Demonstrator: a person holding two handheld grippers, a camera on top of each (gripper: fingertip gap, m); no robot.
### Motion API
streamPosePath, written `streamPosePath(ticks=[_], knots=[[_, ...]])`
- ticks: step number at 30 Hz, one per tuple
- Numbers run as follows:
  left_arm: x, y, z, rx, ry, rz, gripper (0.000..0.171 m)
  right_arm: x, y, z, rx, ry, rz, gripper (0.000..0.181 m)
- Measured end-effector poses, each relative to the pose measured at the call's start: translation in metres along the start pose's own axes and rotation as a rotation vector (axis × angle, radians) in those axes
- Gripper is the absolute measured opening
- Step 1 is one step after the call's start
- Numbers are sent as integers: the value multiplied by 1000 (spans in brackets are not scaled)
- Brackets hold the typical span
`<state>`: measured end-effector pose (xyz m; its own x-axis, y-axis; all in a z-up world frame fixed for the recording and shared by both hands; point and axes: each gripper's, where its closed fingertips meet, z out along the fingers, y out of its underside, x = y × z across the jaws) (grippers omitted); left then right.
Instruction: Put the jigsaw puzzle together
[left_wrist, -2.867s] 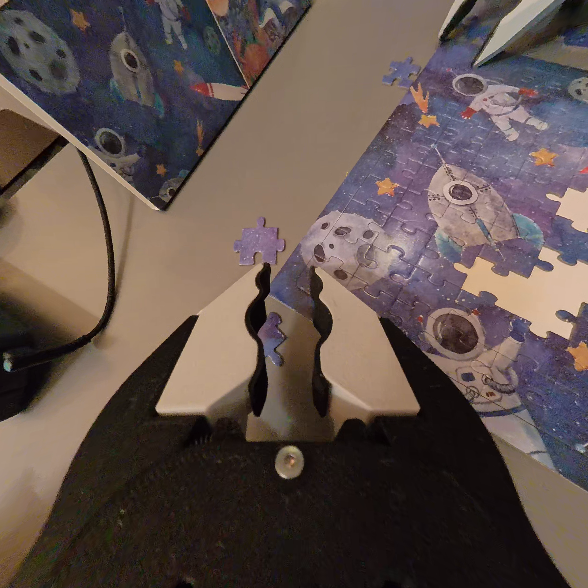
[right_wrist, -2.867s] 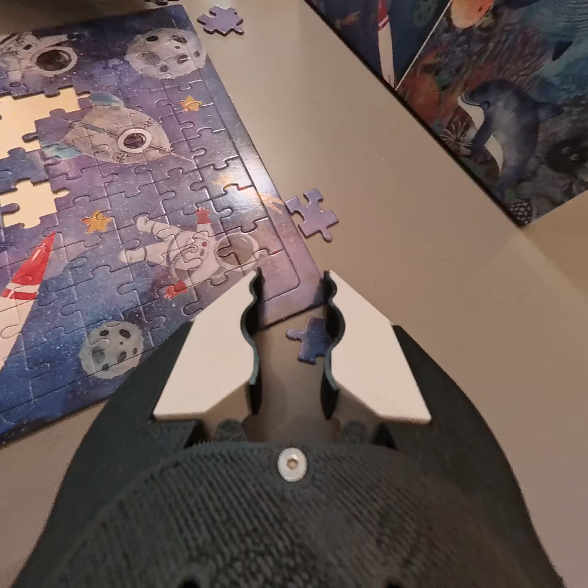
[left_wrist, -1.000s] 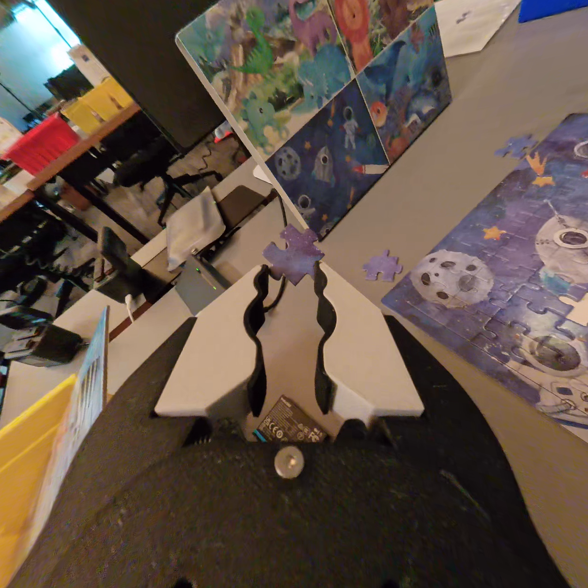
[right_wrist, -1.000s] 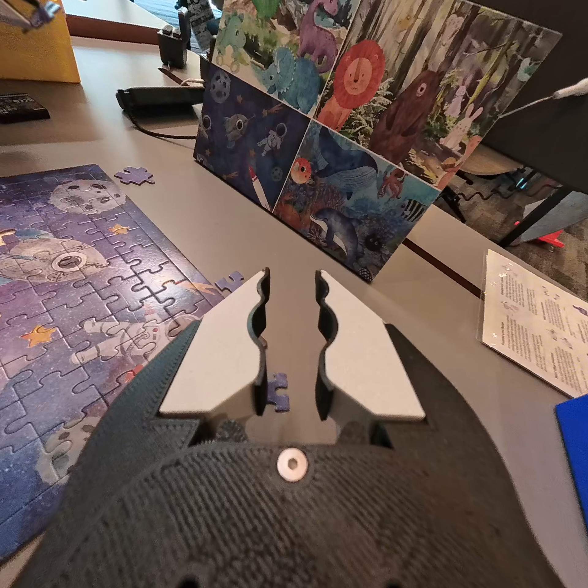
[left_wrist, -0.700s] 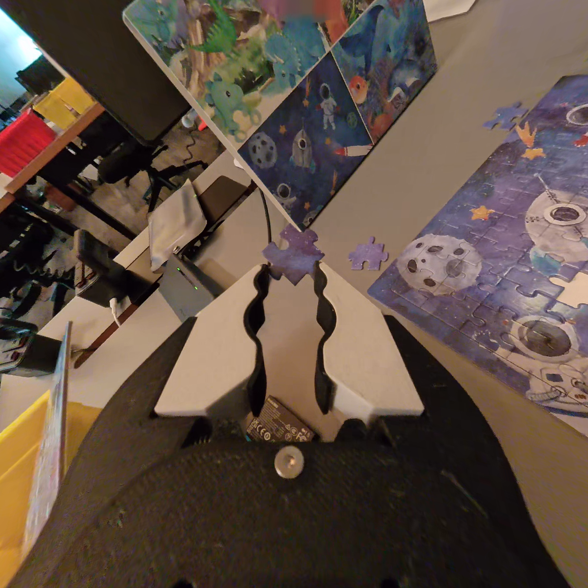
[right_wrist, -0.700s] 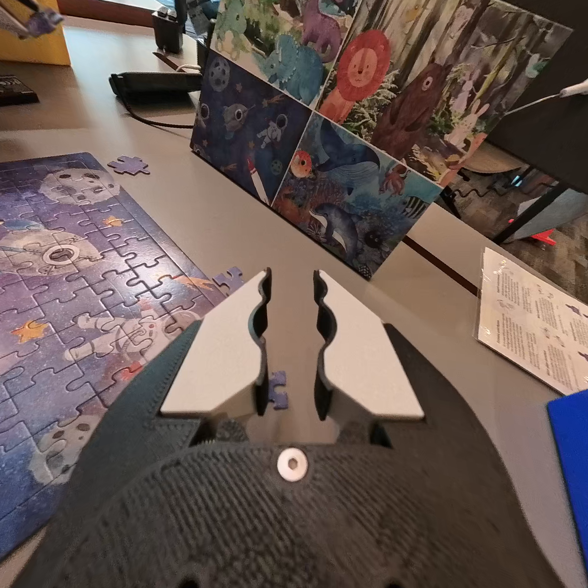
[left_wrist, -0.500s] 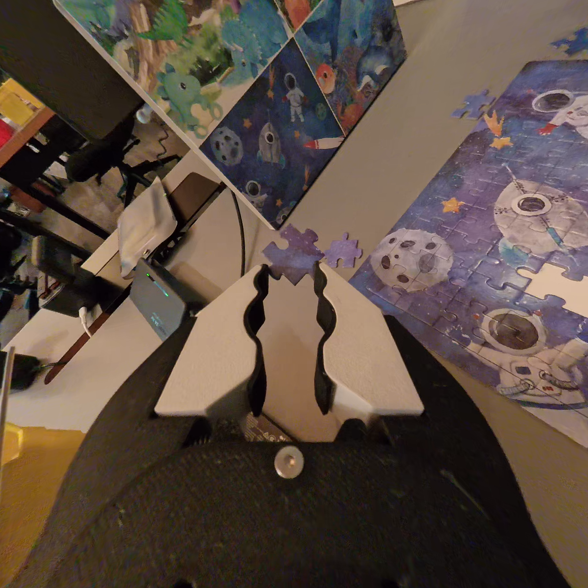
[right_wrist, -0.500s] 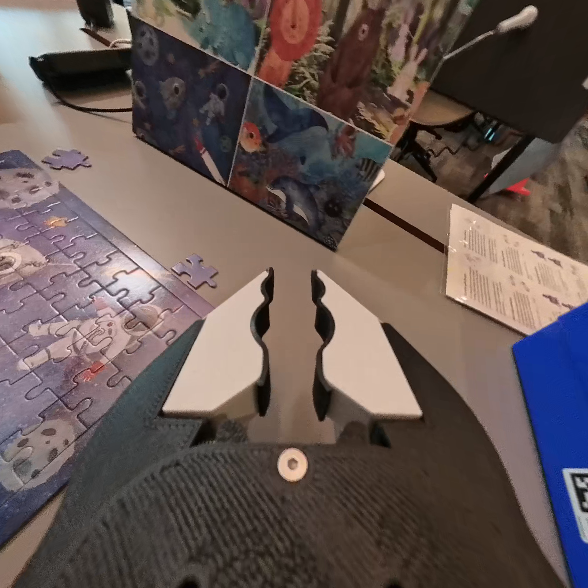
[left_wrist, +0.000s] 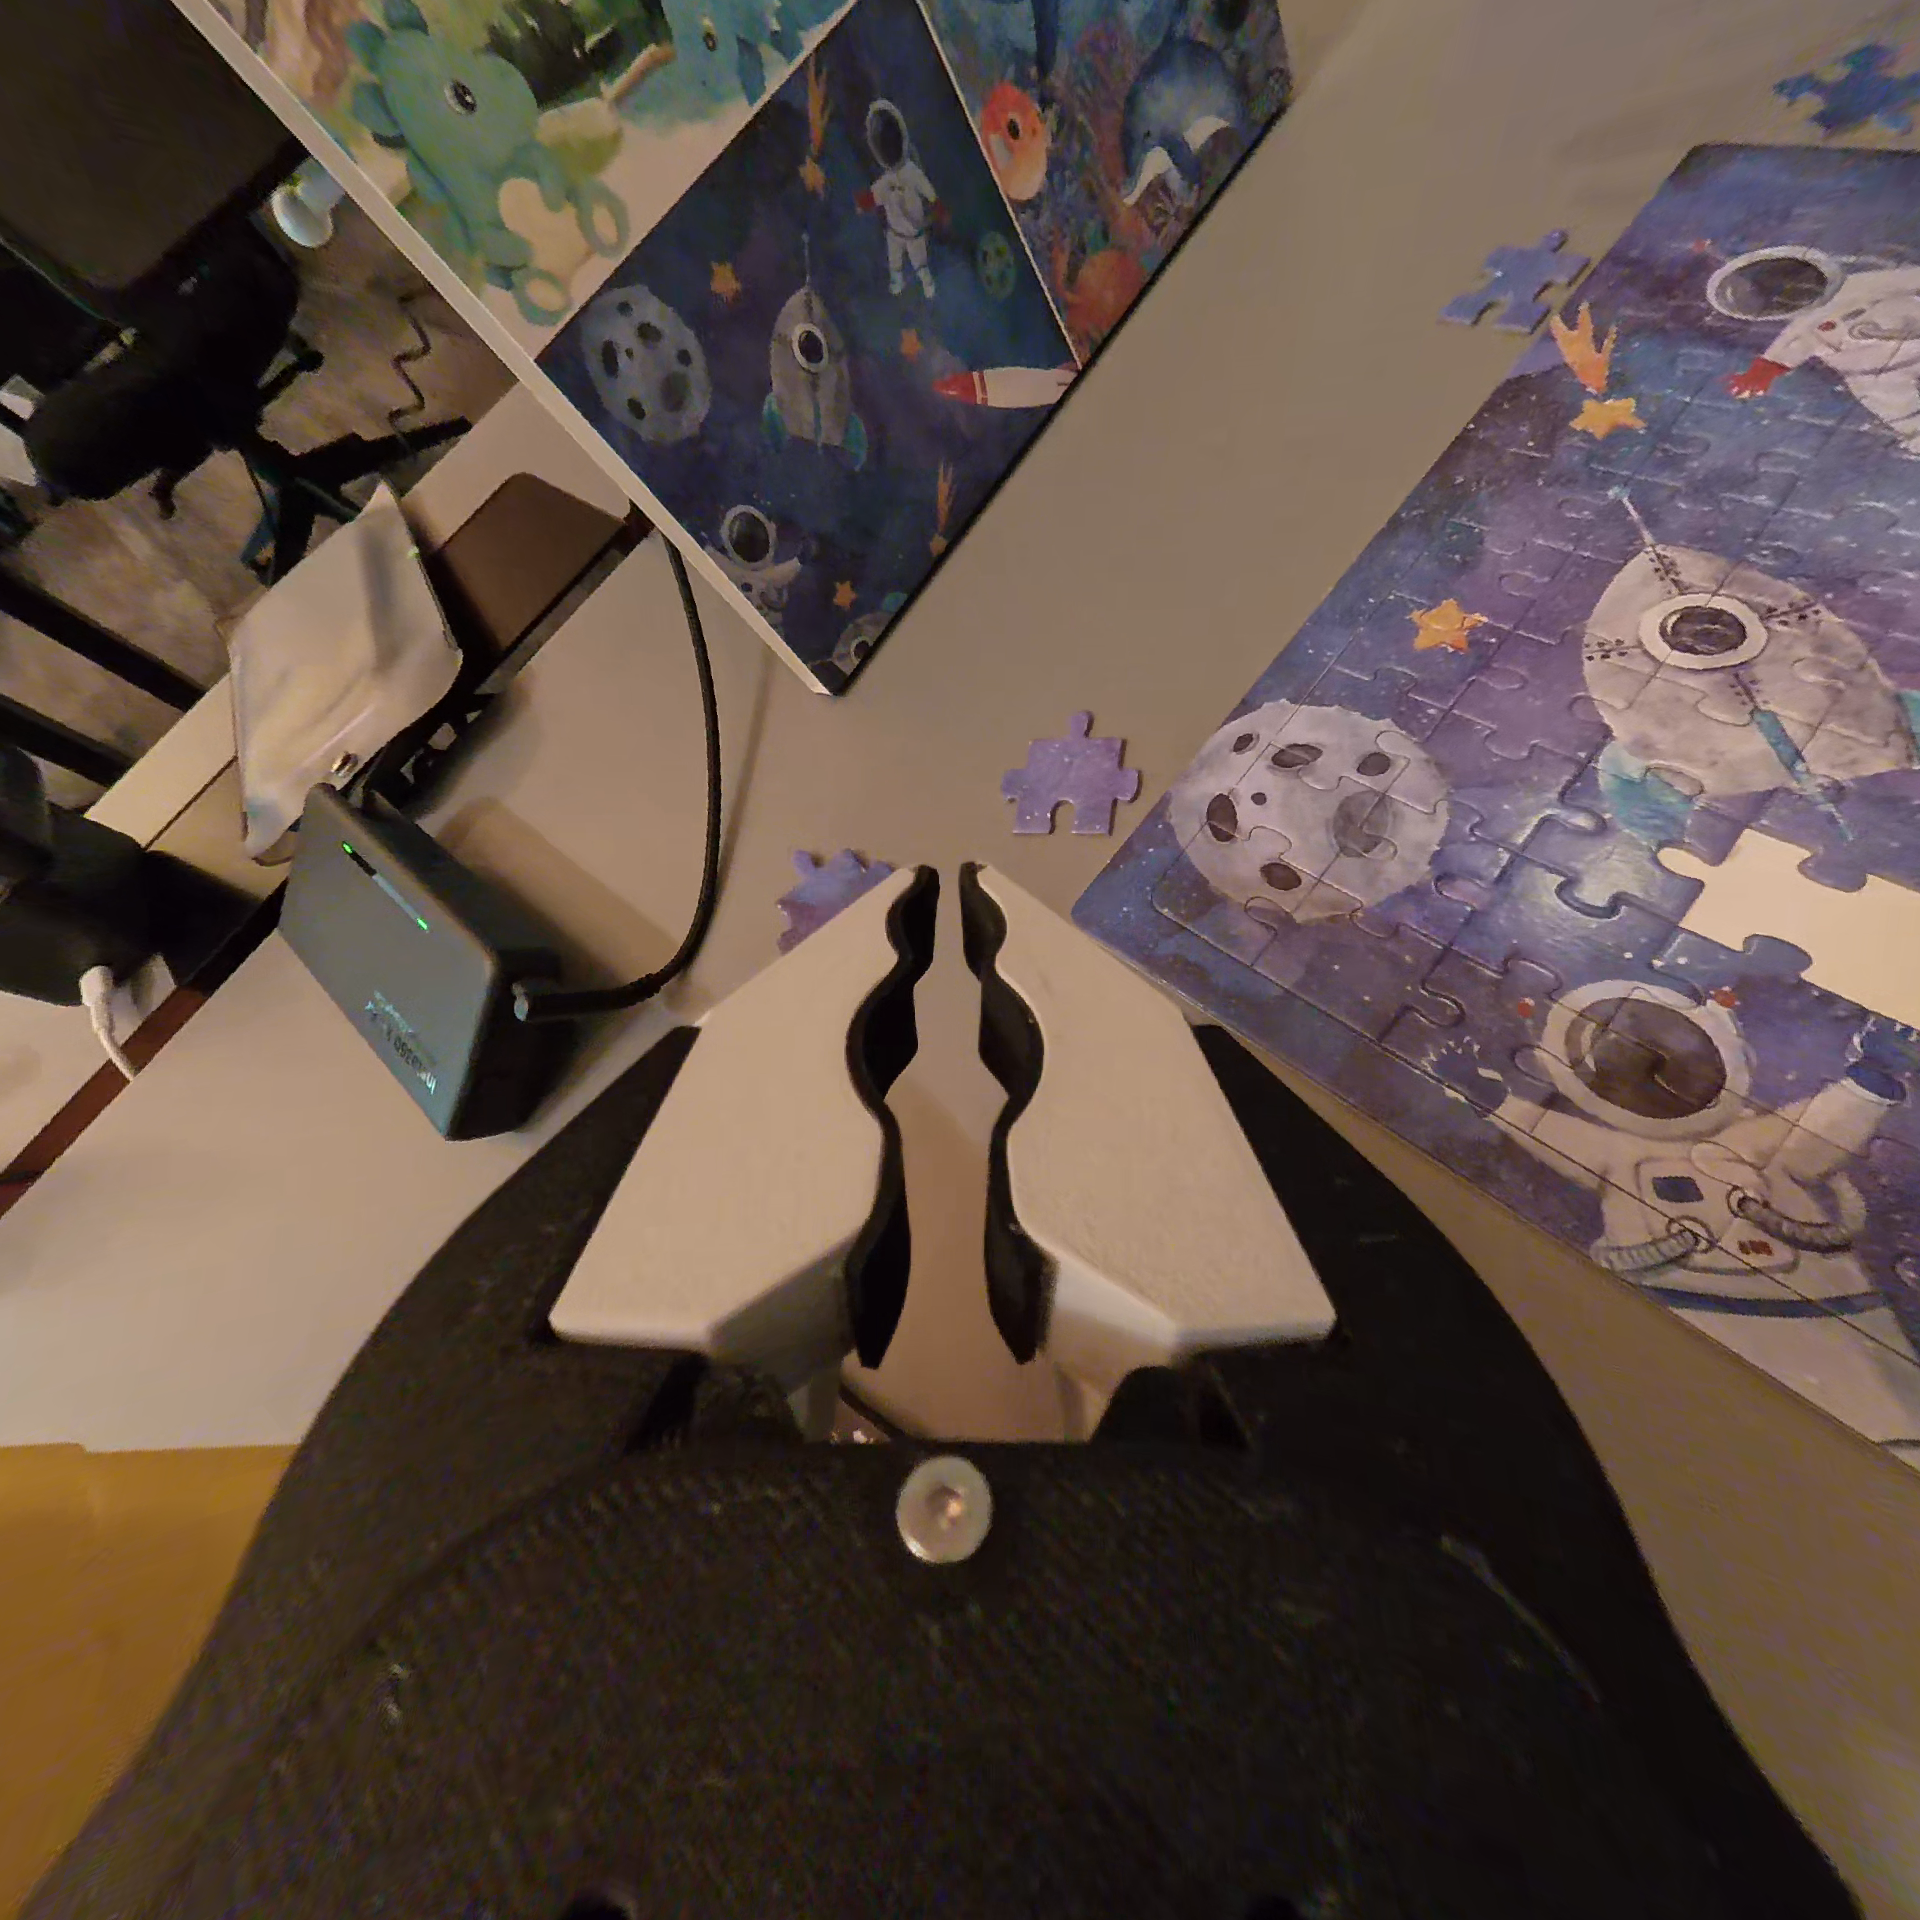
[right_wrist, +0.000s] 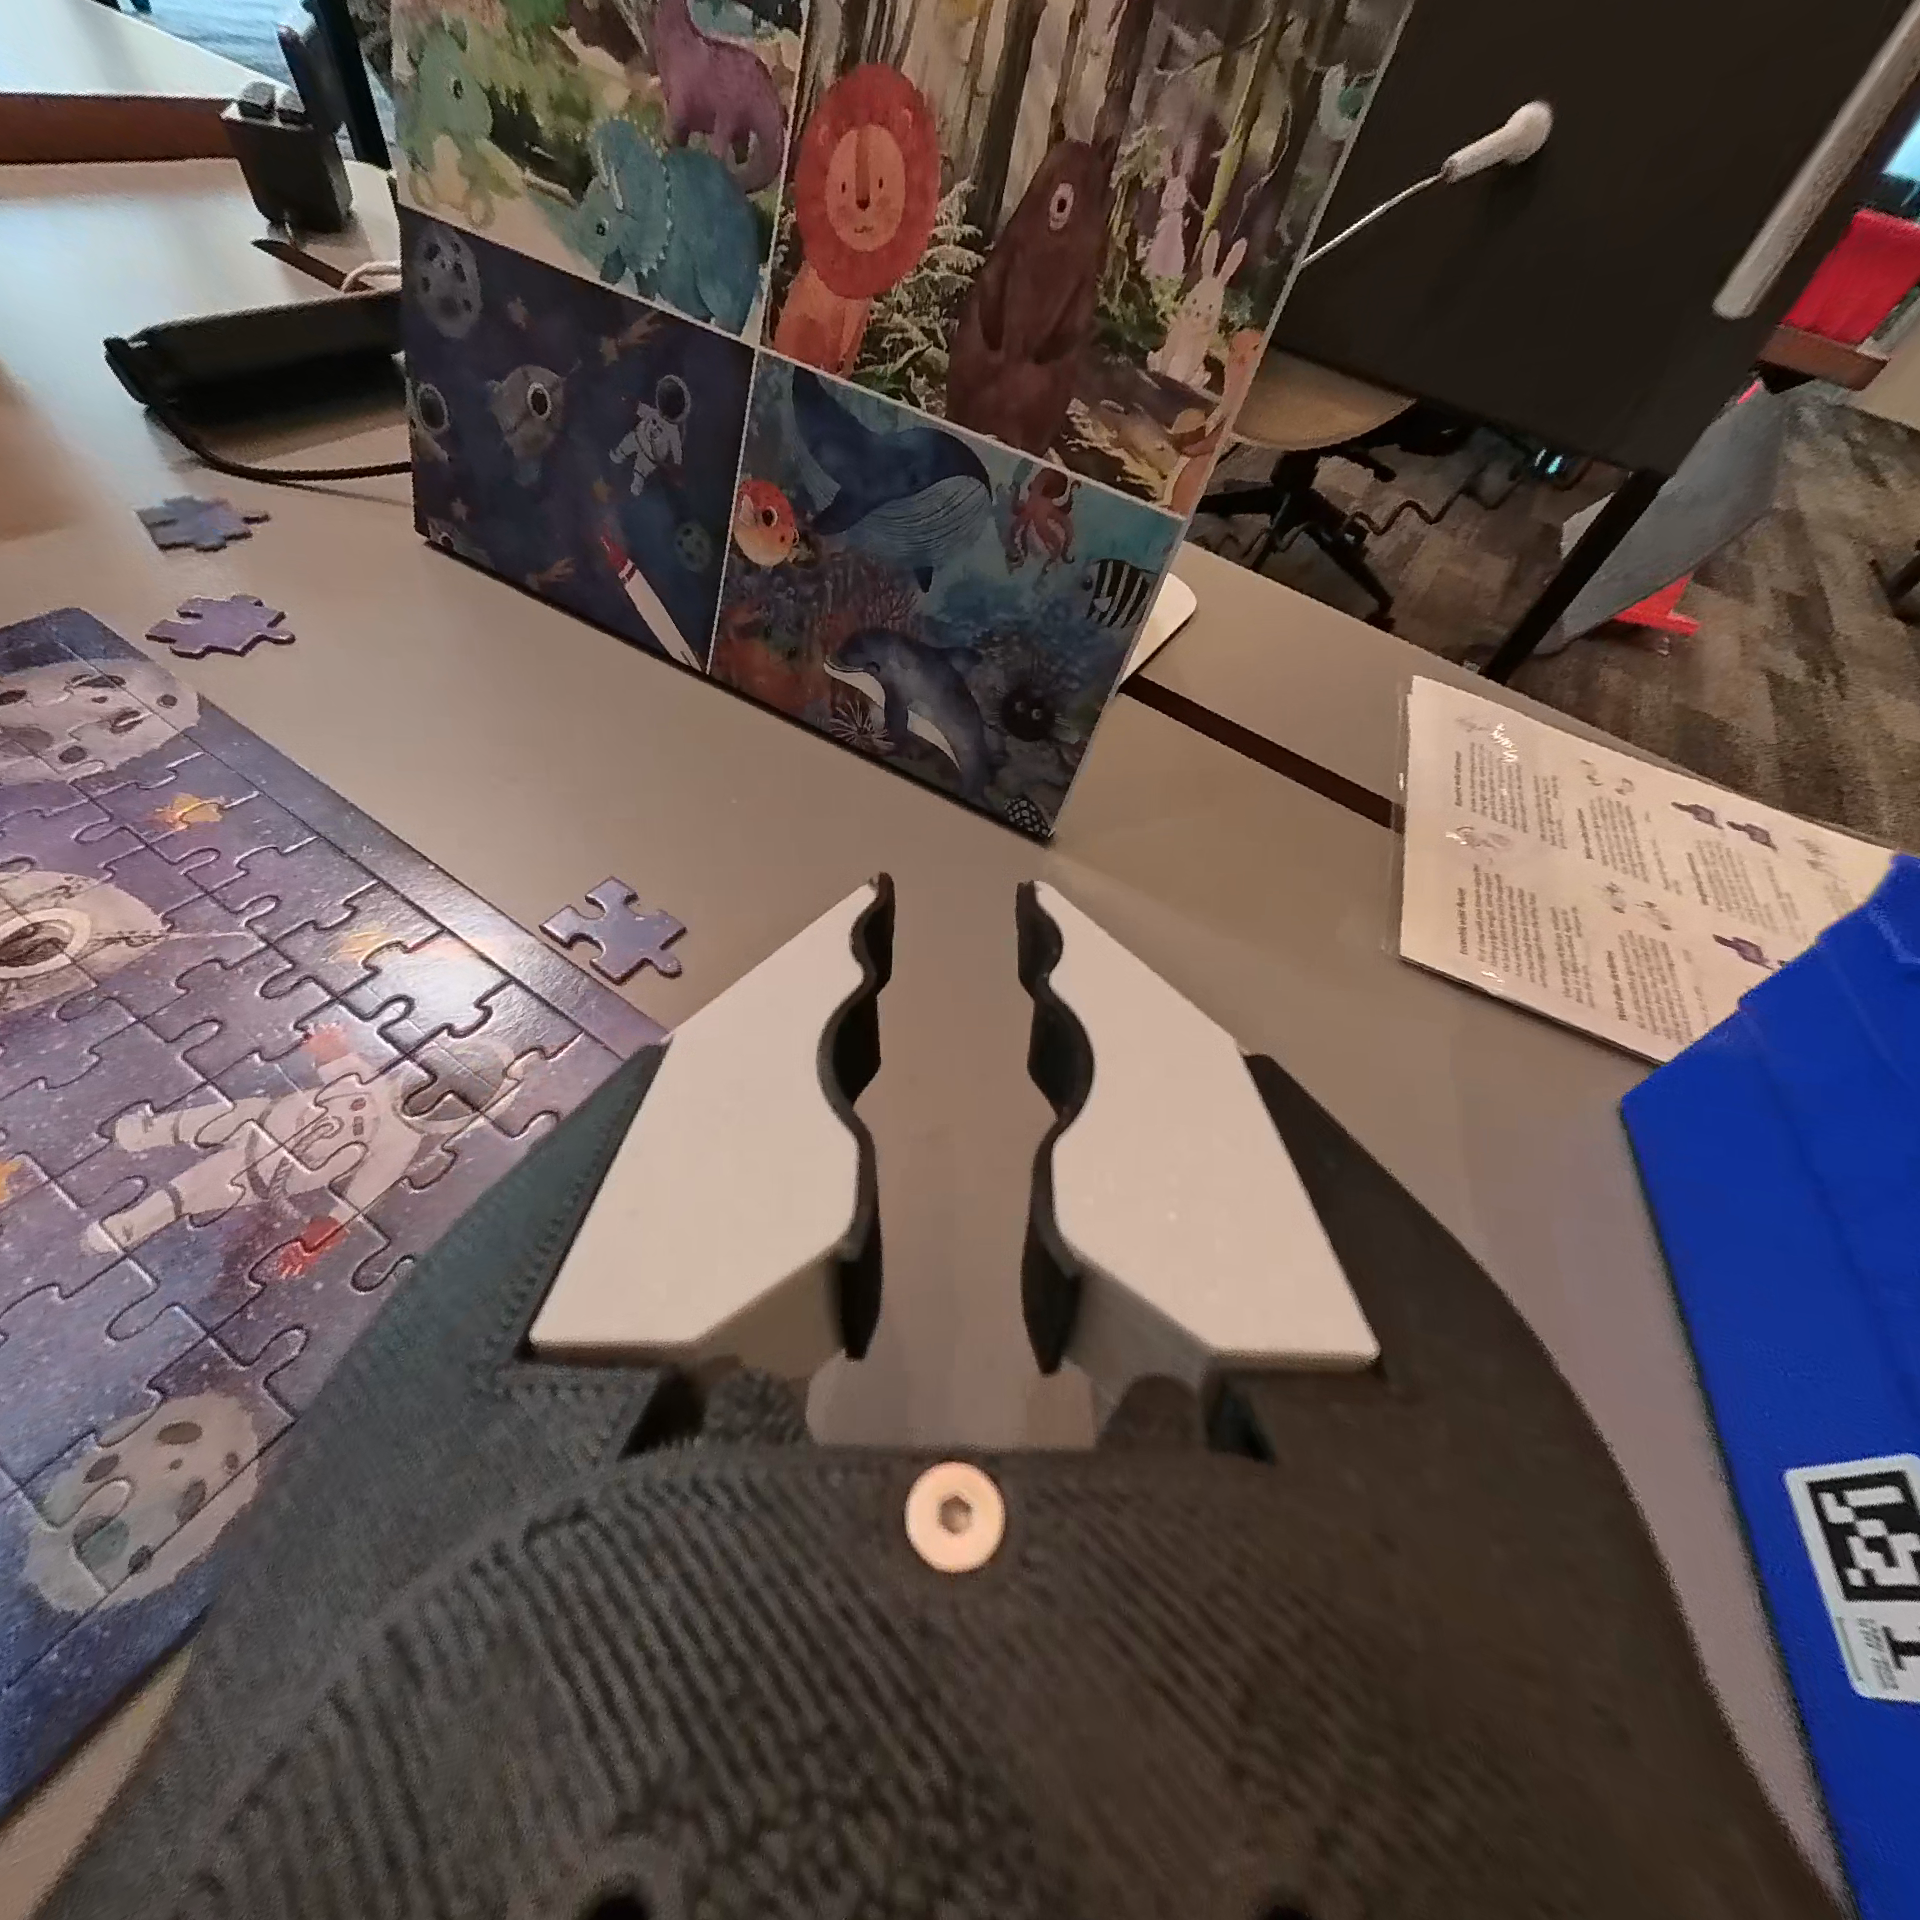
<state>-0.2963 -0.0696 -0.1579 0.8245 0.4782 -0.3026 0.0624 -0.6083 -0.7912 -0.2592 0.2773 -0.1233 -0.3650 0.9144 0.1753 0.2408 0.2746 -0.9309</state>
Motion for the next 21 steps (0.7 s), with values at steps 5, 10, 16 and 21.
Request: streamPosePath(ticks=[5, 10, 16, 21], knots=[[8, 7, 10, -62, 6, 19, 10, 9, -5, -8, 22, 18, 7, 23], [9, 5, 14, -58, 9, 22, 11, -5, 2, -12, -28, -102, -39, 49], [7, 4, 15, -61, 11, 21, 11, -46, 53, -14, -254, -349, -138, 40], [7, 1, 14, -51, 3, 33, 10, -54, 85, -10, -412, -399, -134, 49]])
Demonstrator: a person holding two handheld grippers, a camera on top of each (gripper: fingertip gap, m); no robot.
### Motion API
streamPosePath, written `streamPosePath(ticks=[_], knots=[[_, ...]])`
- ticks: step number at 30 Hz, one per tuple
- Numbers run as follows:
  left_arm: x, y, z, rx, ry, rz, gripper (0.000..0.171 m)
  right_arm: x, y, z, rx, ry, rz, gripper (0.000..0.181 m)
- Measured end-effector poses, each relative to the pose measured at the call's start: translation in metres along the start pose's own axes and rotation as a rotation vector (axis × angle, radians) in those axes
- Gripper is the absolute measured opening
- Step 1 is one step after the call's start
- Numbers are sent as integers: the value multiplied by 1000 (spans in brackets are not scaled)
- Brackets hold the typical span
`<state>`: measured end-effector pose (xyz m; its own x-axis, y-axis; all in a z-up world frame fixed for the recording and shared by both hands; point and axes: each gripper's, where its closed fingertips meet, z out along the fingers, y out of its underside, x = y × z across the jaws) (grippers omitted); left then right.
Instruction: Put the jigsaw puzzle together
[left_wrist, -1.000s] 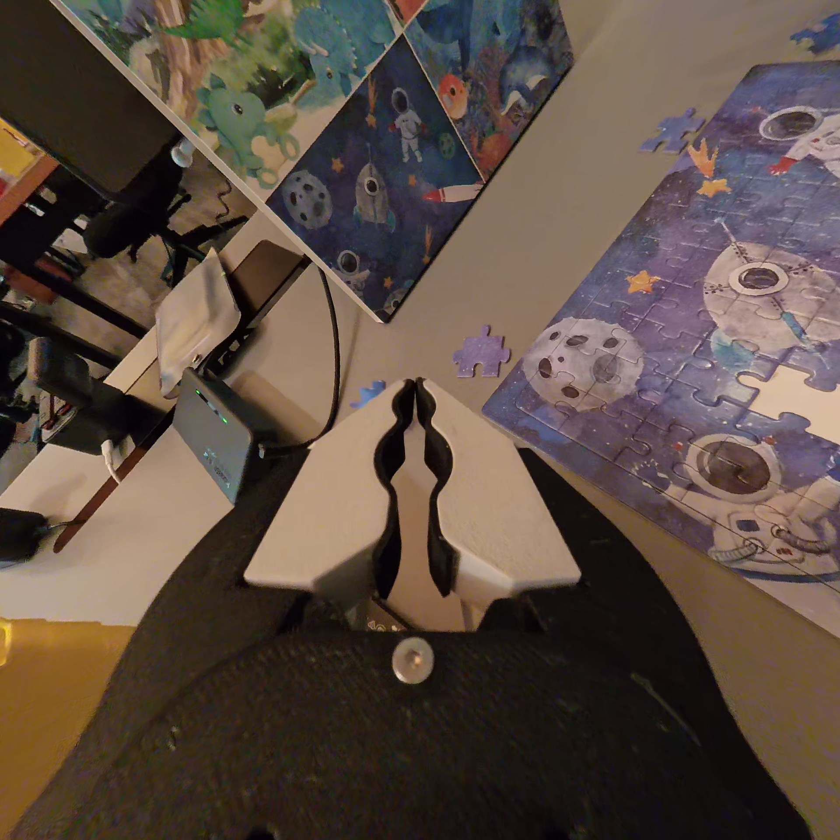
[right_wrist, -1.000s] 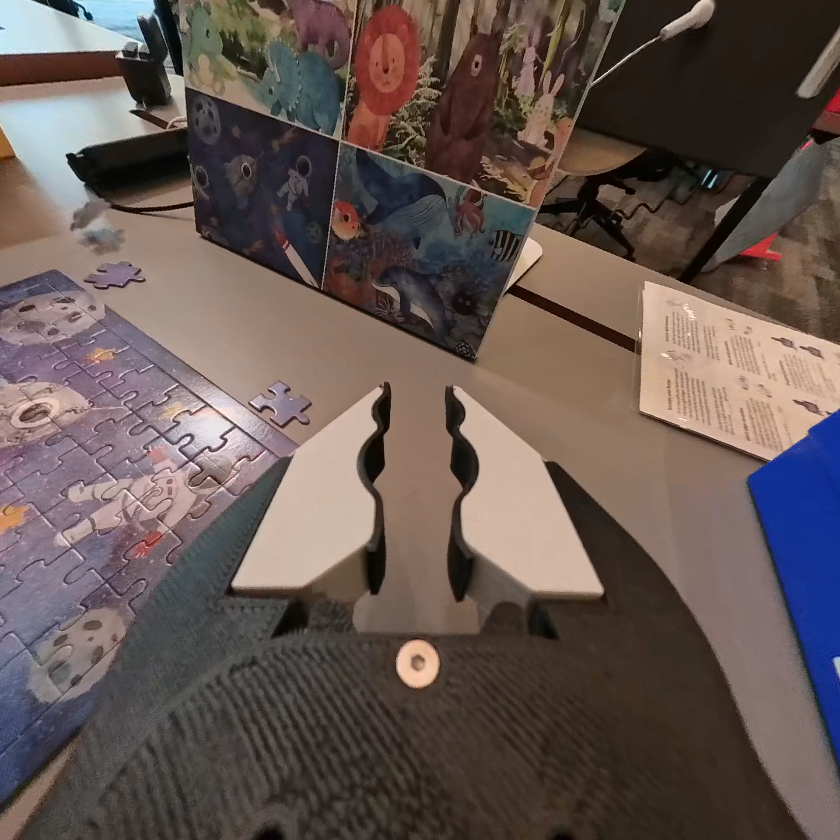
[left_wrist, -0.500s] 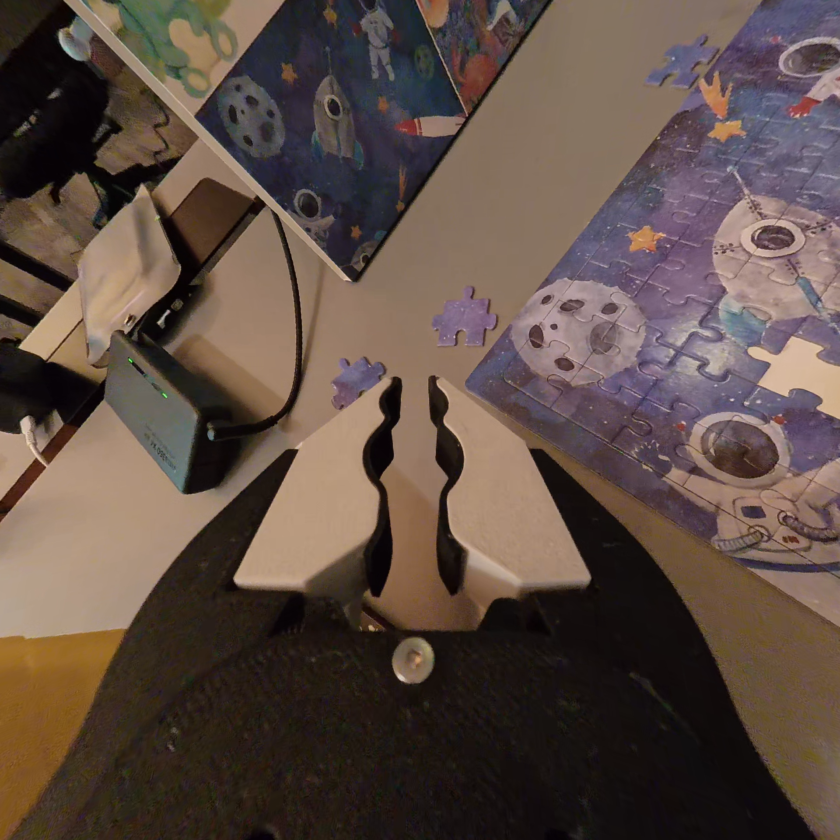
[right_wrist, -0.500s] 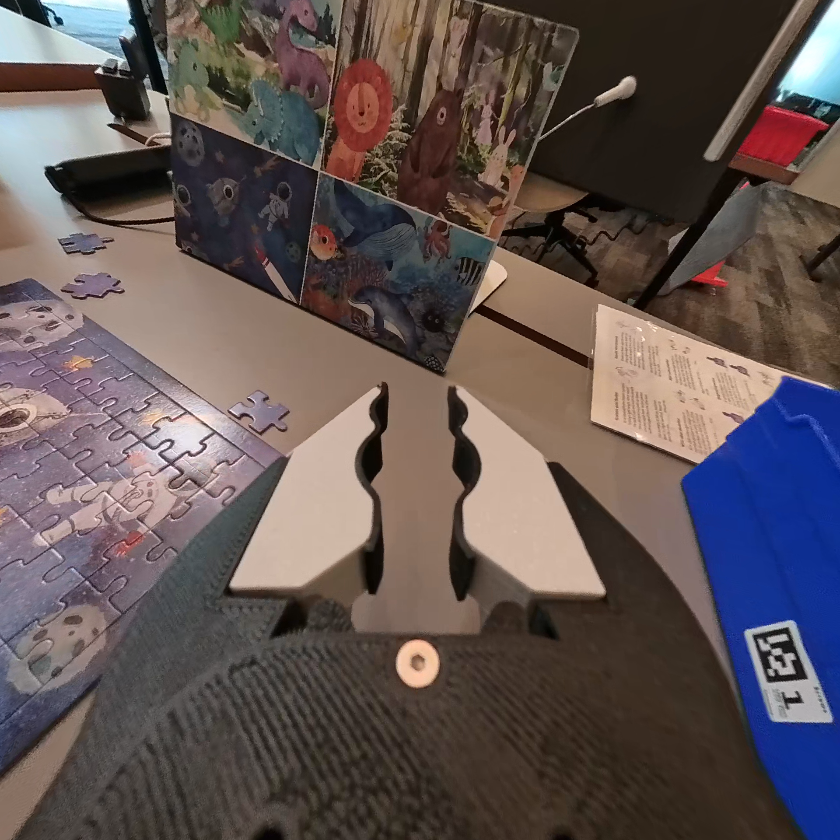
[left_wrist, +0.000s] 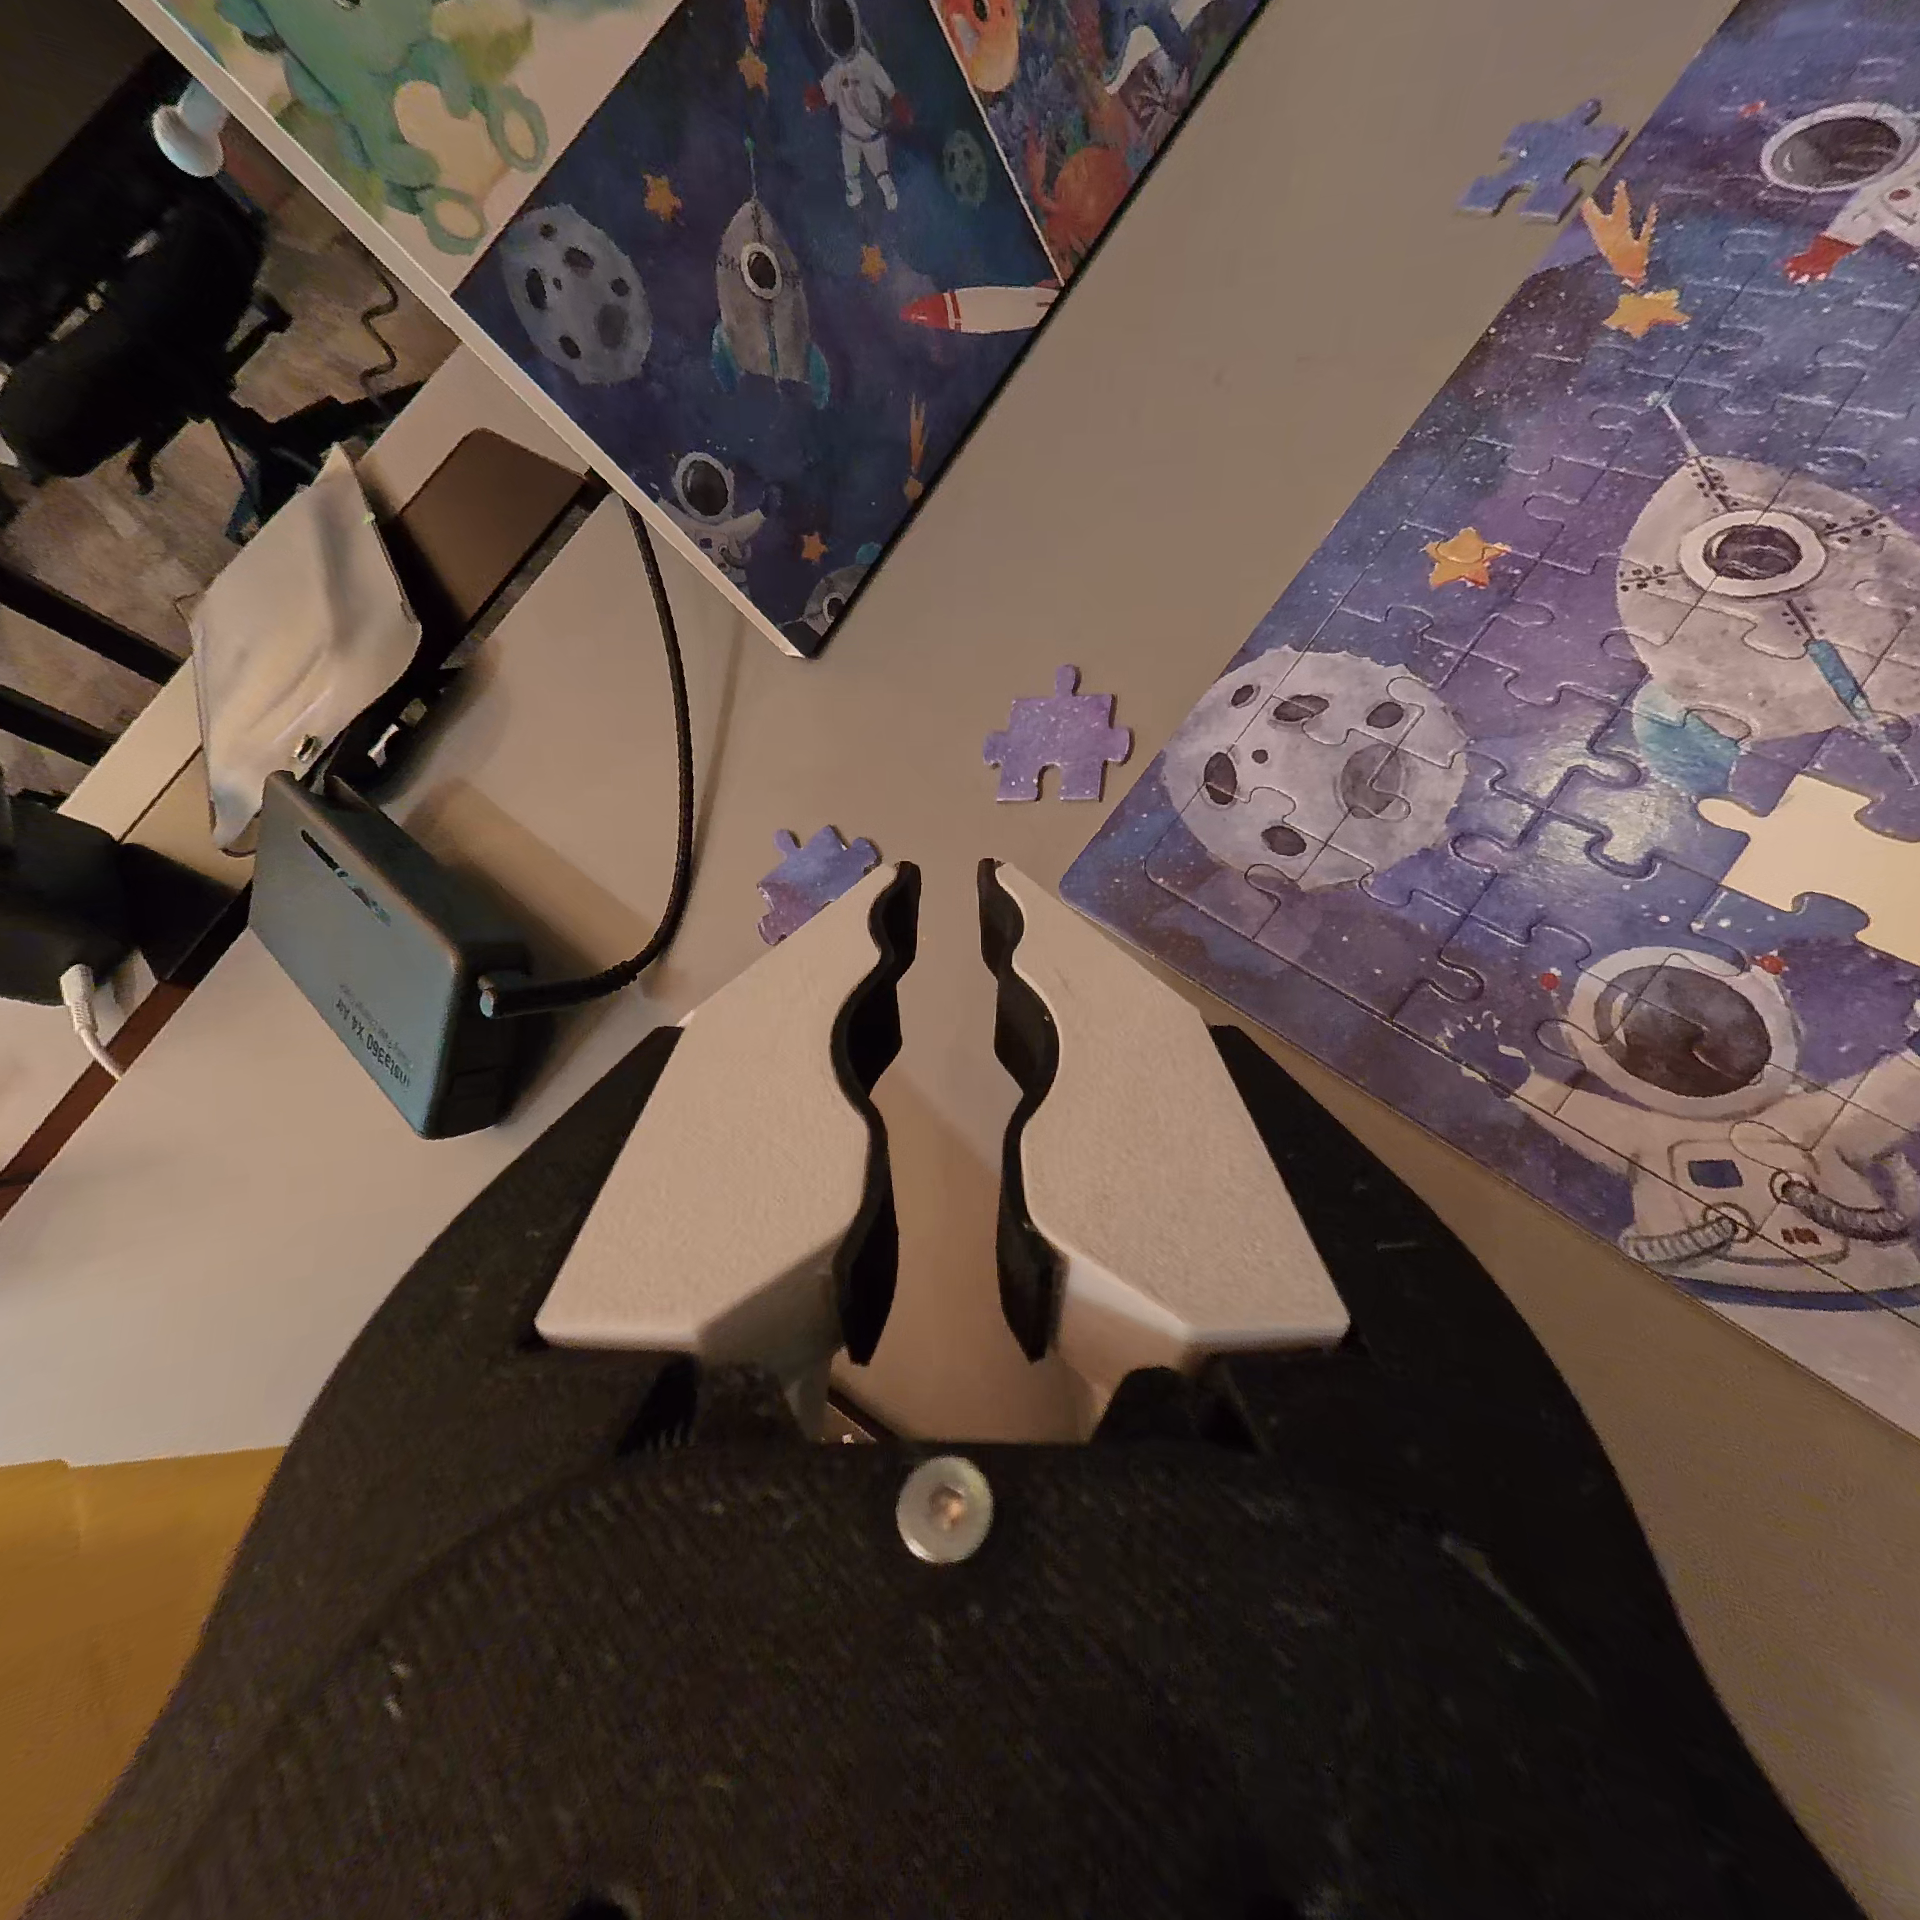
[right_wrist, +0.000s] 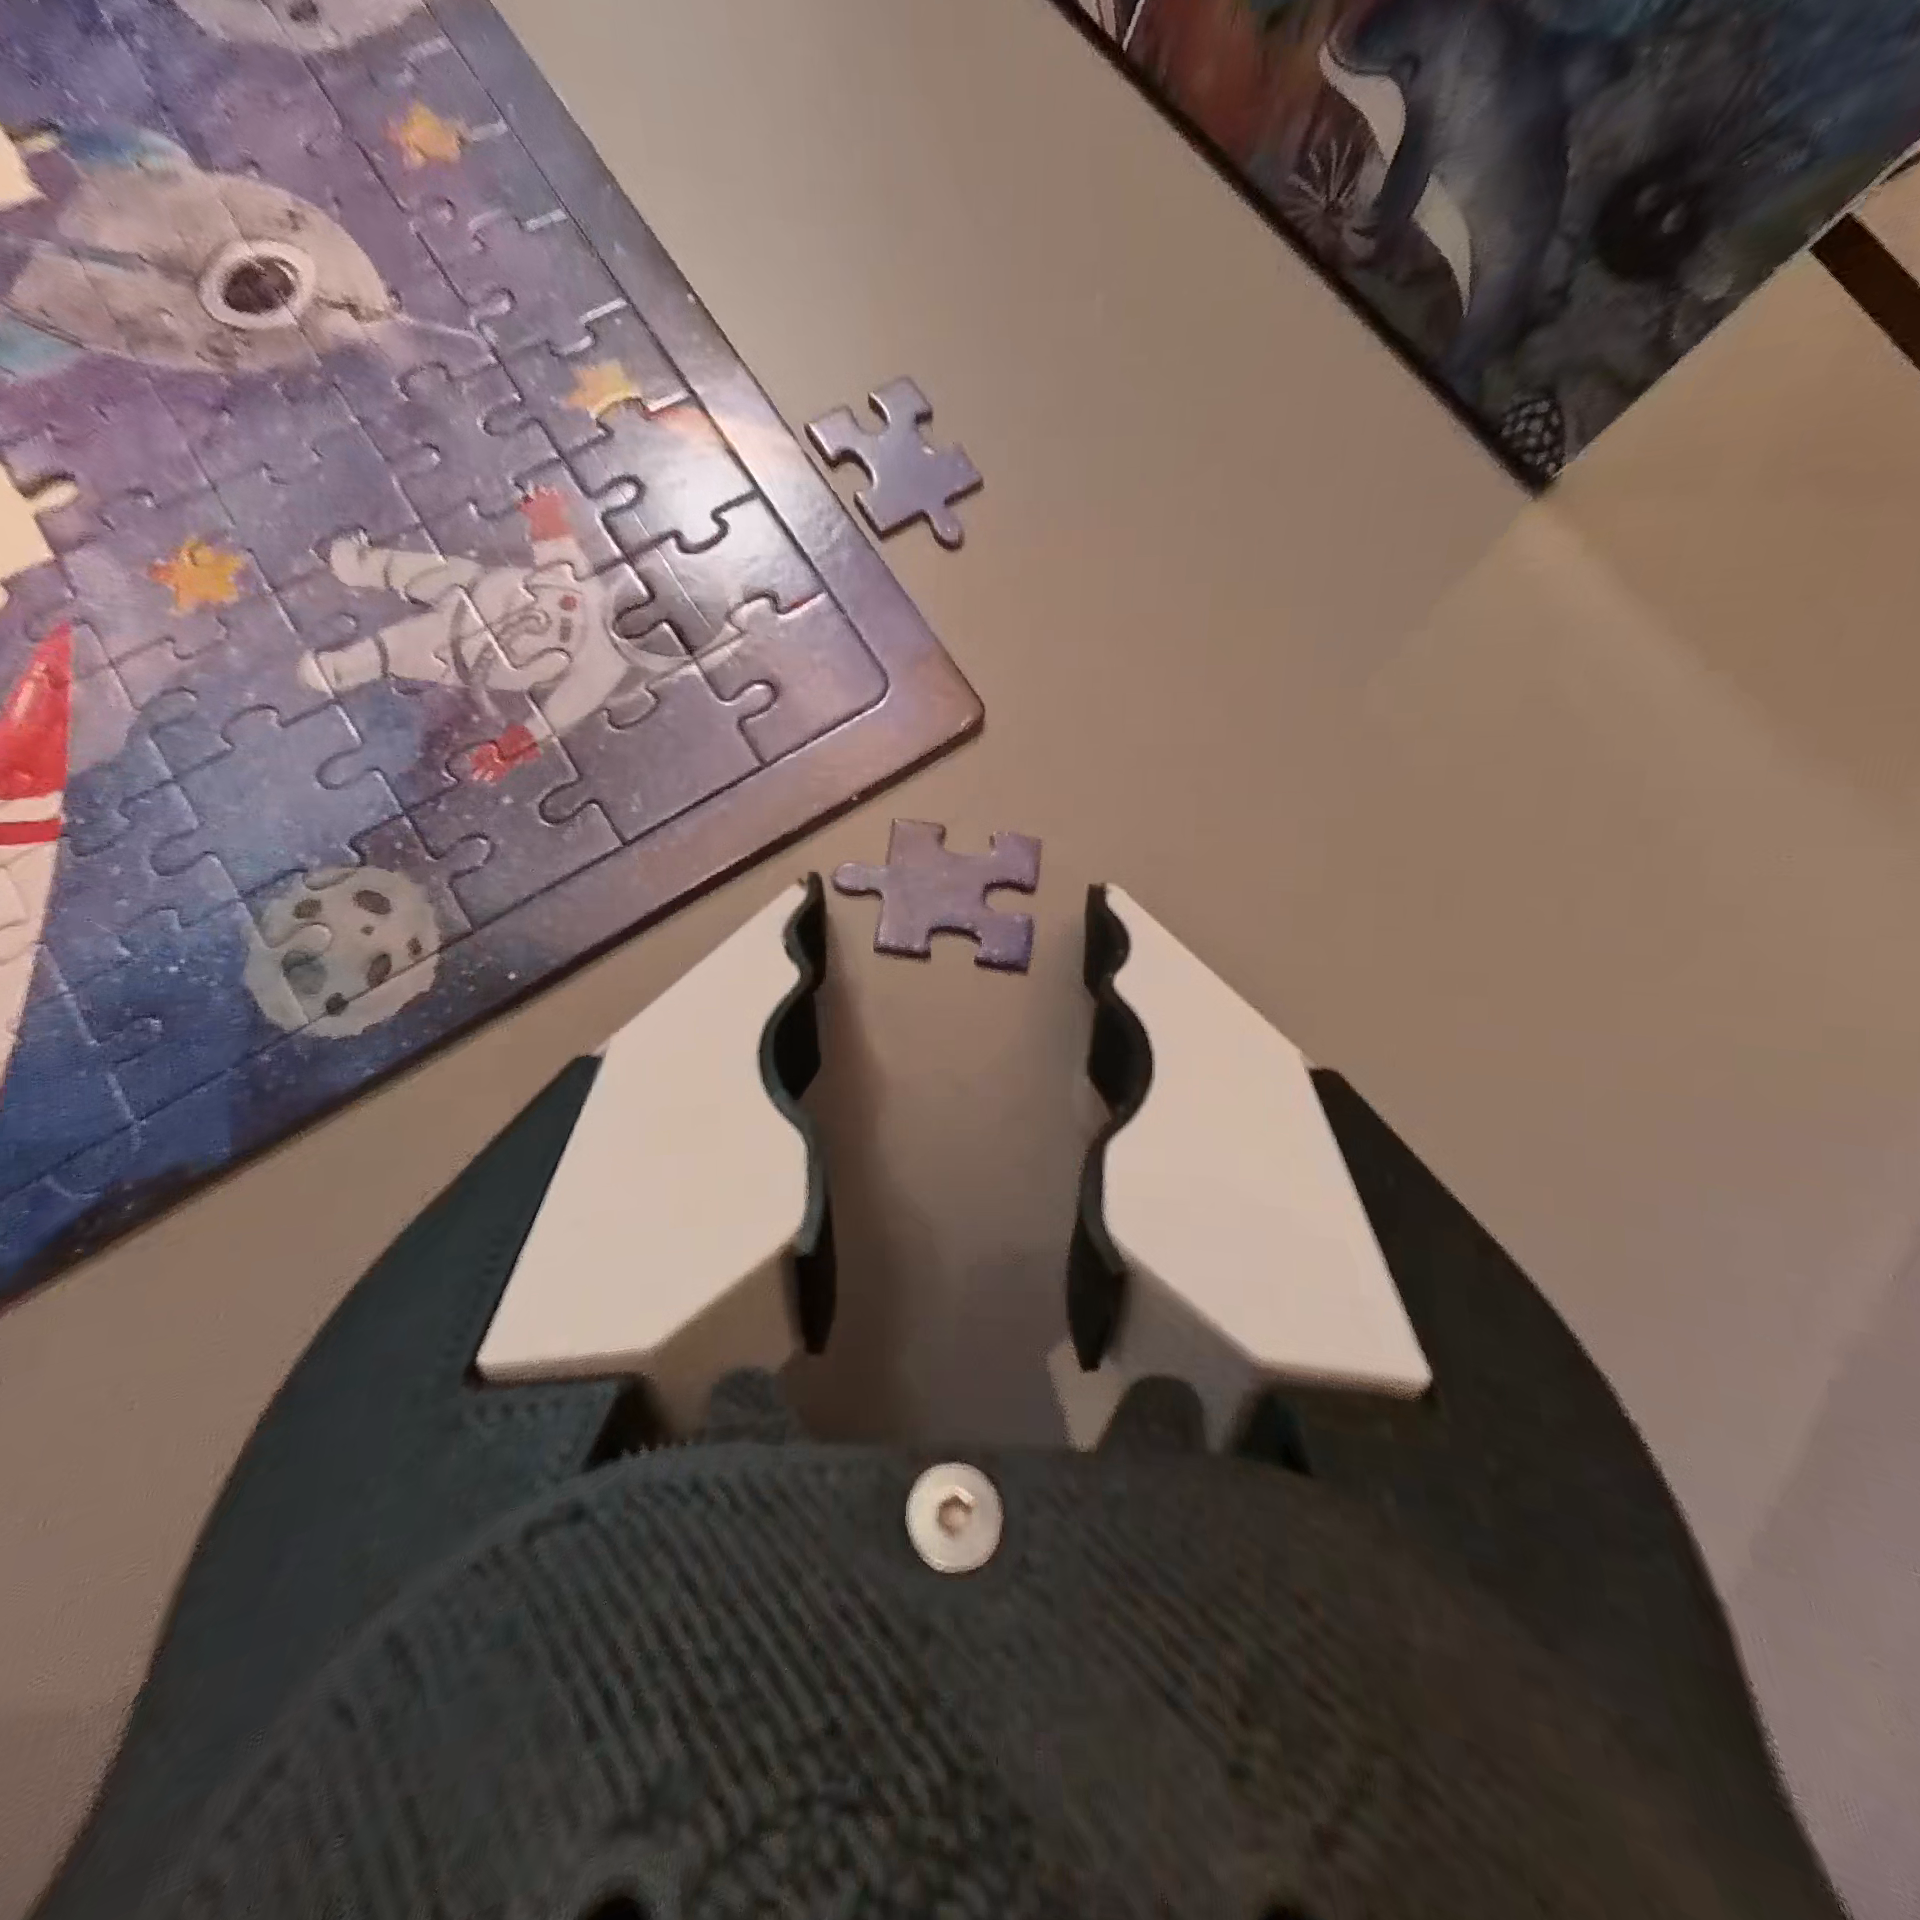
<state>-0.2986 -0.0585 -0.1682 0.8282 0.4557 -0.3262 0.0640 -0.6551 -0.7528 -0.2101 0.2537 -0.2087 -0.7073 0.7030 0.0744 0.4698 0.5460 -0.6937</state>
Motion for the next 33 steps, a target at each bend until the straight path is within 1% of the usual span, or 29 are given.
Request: streamPosePath(ticks=[2, 5, 8, 13, 14, 15, 18, 20, 26, 29, 33], knots=[[0, -1, -1, 3, -2, 1, 10, 2, 2, 2, -6, 13, -7, 47], [0, -3, -2, 9, -6, 8, 9, -1, 2, 3, 3, -16, 16, 39], [0, -4, -3, 11, -11, 16, 9, -6, 3, 3, 13, -69, 43, 19], [0, -5, -4, 13, -17, 23, 9, -4, 3, 2, 2, -53, 35, 17], [0, -6, -4, 14, -17, 24, 9, -2, 2, 0, 7, -40, 25, 6], [0, -6, -4, 14, -18, 25, 9, -1, 0, -2, 19, -29, 12, 0], [0, -6, -5, 14, -20, 28, 9, 3, -13, -12, 97, -2, 0, 1], [0, -6, -4, 12, -20, 32, 9, 5, -19, -17, 134, 6, 9, 6], [1, -3, -2, 1, -16, 34, 9, 17, -17, -20, 134, 60, 37, 16], [2, -2, -1, -6, -14, 37, 10, 24, -17, -22, 136, 99, 44, 17], [3, -1, -1, -11, -16, 45, 10, 35, -22, -29, 173, 159, 61, 17]])
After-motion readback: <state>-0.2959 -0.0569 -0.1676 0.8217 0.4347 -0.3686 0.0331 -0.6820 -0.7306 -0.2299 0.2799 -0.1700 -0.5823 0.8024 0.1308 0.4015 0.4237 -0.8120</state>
